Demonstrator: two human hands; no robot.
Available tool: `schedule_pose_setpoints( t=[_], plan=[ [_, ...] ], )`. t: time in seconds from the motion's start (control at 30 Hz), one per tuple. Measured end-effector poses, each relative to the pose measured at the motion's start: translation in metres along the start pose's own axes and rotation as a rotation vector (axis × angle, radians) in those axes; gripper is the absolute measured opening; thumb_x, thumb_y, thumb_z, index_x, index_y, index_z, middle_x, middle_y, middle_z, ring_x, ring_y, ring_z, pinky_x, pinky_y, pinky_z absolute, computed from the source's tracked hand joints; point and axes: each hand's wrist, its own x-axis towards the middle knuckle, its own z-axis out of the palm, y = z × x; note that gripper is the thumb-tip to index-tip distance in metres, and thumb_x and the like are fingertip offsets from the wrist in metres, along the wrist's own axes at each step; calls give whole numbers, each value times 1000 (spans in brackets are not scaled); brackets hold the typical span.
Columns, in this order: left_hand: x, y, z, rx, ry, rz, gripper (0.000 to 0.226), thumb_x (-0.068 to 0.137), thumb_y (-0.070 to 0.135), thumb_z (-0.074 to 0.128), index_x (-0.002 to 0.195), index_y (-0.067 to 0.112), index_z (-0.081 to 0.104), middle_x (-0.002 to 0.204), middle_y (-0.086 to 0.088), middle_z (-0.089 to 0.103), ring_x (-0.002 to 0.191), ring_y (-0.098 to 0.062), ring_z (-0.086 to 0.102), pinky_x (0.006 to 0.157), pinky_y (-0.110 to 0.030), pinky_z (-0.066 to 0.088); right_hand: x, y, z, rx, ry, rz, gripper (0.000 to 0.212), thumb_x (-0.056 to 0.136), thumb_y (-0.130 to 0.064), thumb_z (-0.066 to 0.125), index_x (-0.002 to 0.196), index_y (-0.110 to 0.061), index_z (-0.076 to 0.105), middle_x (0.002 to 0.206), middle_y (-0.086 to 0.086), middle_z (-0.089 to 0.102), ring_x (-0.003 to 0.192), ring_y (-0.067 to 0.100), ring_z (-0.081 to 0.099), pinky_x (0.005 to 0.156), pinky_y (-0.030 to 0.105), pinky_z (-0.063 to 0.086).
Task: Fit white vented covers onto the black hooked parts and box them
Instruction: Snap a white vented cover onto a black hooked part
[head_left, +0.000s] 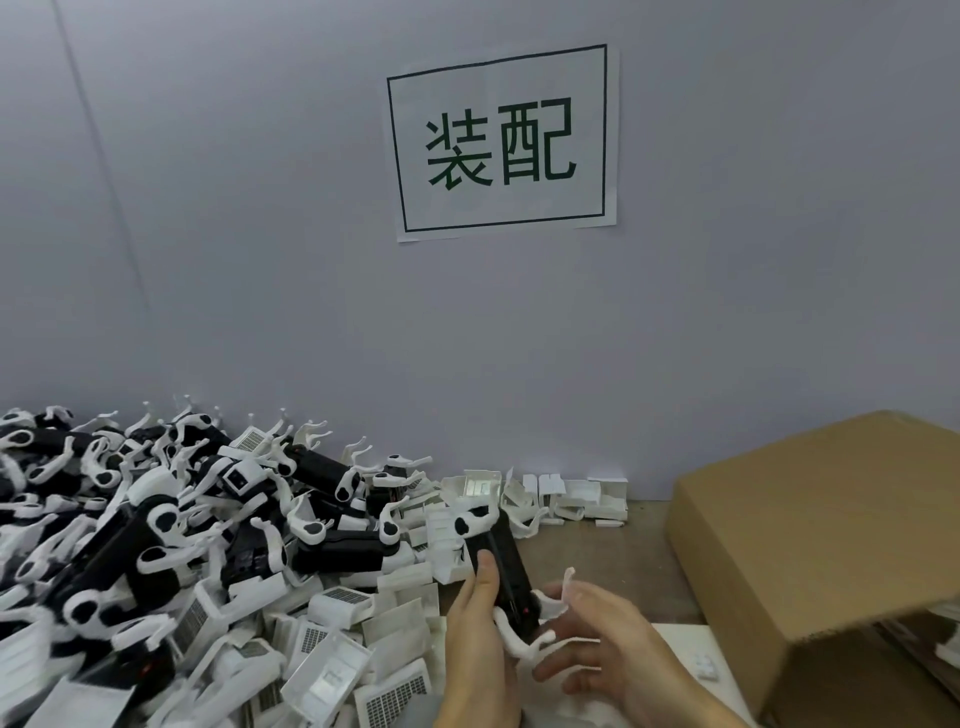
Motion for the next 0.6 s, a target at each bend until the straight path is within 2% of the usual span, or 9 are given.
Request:
schedule_pose_setpoints(
  t=[0.07, 0.17, 0.27, 0.33, 0.43, 0.5, 0.6],
  plan=[
    [2, -3, 0, 47, -9, 30, 38, 98, 34, 51, 112, 1, 63, 84, -22, 75, 71, -34, 74, 64, -42, 60, -3, 0, 1, -39, -61, -30, 47, 79, -42, 80, 115, -16, 67, 90, 19, 73, 79, 41, 70, 61, 32, 47],
    [5, -10, 0, 165, -41, 25, 38, 103, 37, 43, 117, 10, 66, 104, -20, 75, 91, -38, 74, 82, -49, 60, -5, -2, 2, -109, -107, -64, 36, 79, -36, 79, 110, -19, 71, 96, 22, 73, 83, 44, 71, 75, 41, 50],
    [5, -15, 2, 302, -54, 28, 42, 104, 42, 41, 132, 17, 60, 126, -15, 68, 117, -36, 64, 105, -54, 48, -3, -1, 0, -174, -58, -53, 23, 91, -24, 70, 108, -9, 66, 84, 15, 74, 78, 40, 72, 69, 37, 55],
    [7, -16, 2, 332, -33, 35, 43, 104, 42, 43, 136, 17, 58, 128, -12, 68, 120, -34, 63, 107, -53, 46, -3, 1, -1, -137, -39, -49, 16, 93, -18, 68, 106, -9, 65, 77, 14, 73, 70, 36, 70, 62, 34, 55],
    [9, -15, 2, 334, -42, 37, 40, 104, 39, 44, 129, 15, 62, 118, -12, 72, 112, -33, 67, 104, -53, 49, -2, 2, -1, -111, -43, -58, 15, 94, -17, 67, 106, -8, 66, 75, 17, 70, 65, 34, 67, 57, 32, 53],
    [8, -16, 2, 357, -45, 42, 40, 105, 37, 43, 131, 13, 61, 121, -14, 71, 116, -34, 65, 106, -54, 47, -1, 4, -2, -90, -61, -56, 14, 95, -14, 65, 104, -3, 65, 75, 19, 67, 62, 32, 64, 54, 31, 50],
    [8, -18, 2, 364, -14, 53, 39, 106, 34, 42, 129, 9, 62, 124, -19, 68, 120, -42, 61, 105, -55, 45, -1, 6, -1, -39, -92, -75, 13, 83, -16, 71, 93, -7, 69, 73, 18, 64, 61, 29, 61, 55, 33, 48]
  ],
)
